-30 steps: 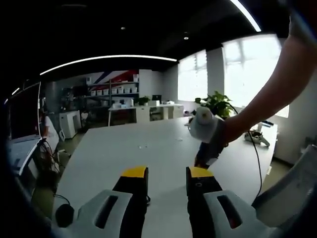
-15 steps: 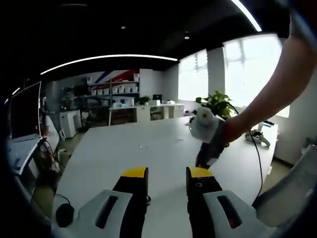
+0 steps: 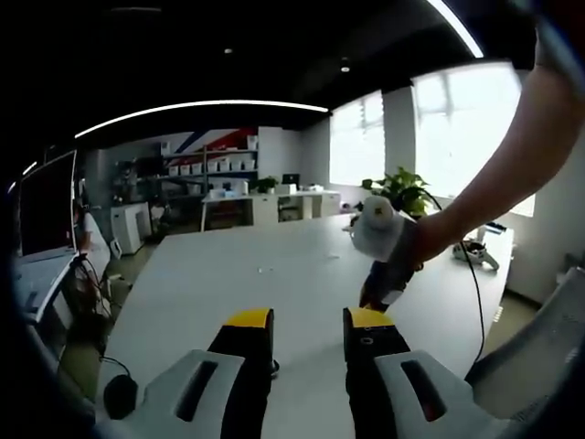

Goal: Place the washer onto the threaded stud by aligning its center hole with the stud, sliding it down to the base, and recovering from edge contact or off-axis alignment until the washer reaches the visible bottom stop.

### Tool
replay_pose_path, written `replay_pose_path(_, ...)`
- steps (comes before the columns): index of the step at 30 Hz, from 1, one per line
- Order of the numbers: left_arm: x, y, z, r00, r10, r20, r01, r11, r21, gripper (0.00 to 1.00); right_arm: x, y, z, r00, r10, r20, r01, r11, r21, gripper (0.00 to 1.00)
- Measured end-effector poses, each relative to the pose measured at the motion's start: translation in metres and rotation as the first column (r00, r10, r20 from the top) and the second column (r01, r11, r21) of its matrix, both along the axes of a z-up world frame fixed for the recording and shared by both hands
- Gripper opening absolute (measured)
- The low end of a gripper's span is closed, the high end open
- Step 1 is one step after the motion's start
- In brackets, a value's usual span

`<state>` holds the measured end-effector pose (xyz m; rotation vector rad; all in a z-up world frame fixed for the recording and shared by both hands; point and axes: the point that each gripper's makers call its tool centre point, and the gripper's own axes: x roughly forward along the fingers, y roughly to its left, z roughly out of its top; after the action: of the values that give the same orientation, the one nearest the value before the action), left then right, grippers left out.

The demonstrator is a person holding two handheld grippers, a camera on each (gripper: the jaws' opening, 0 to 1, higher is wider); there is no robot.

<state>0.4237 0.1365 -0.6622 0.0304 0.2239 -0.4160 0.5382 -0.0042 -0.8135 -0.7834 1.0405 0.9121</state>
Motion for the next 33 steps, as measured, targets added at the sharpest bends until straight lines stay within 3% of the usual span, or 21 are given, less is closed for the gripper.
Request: replay_pose_path(33,-0.001,0.000,-0.001,1.000,-0.001,-0.005,0.001,1.000,0.003,0.28,-0.010,0.010,-0.001,1.000,0.012,-0.028,-0.011,1.000,0.028,0.20)
